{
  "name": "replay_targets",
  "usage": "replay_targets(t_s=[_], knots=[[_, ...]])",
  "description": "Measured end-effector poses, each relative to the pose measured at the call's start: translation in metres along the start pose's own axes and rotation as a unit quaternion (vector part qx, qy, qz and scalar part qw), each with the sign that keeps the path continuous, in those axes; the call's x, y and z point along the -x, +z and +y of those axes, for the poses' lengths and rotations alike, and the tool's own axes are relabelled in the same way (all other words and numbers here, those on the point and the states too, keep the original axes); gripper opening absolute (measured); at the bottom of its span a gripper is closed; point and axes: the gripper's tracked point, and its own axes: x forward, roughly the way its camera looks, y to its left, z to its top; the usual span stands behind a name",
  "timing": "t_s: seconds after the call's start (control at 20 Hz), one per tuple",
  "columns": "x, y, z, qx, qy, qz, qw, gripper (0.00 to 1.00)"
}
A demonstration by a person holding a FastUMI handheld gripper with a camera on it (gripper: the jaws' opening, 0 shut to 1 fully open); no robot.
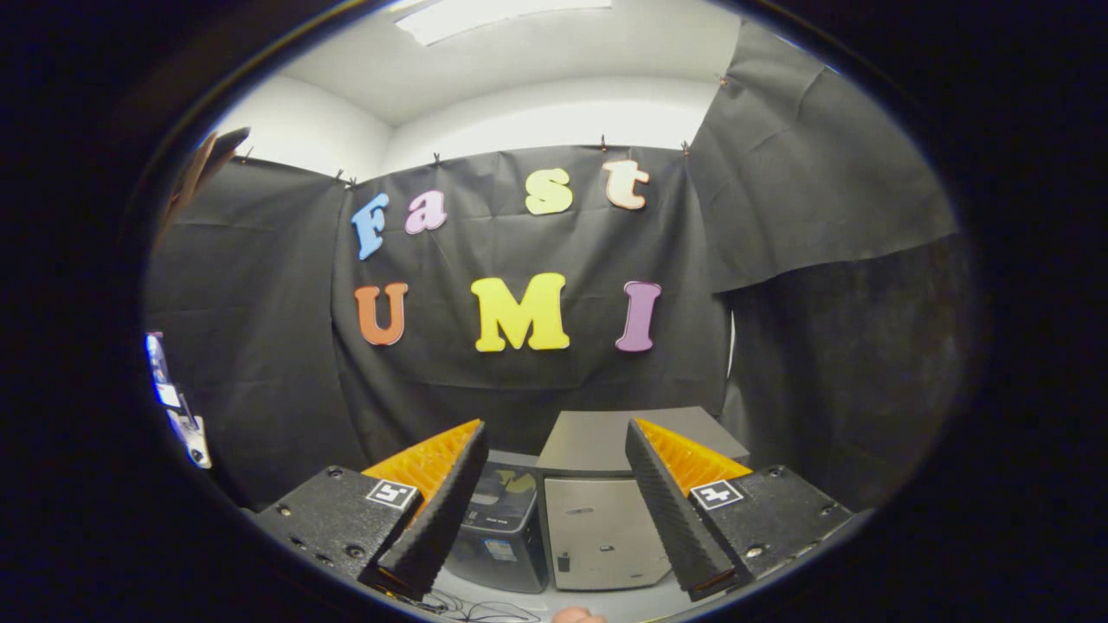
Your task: Put the clothes into the washing machine and then close the washing machine lid.
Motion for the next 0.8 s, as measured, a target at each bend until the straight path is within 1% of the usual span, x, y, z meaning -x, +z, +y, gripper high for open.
replay_targets(t_s=[0.8], knots=[[-0.0075,-0.0035,-0.0025,-0.006,0.001,0.004,1.000,1.00]])
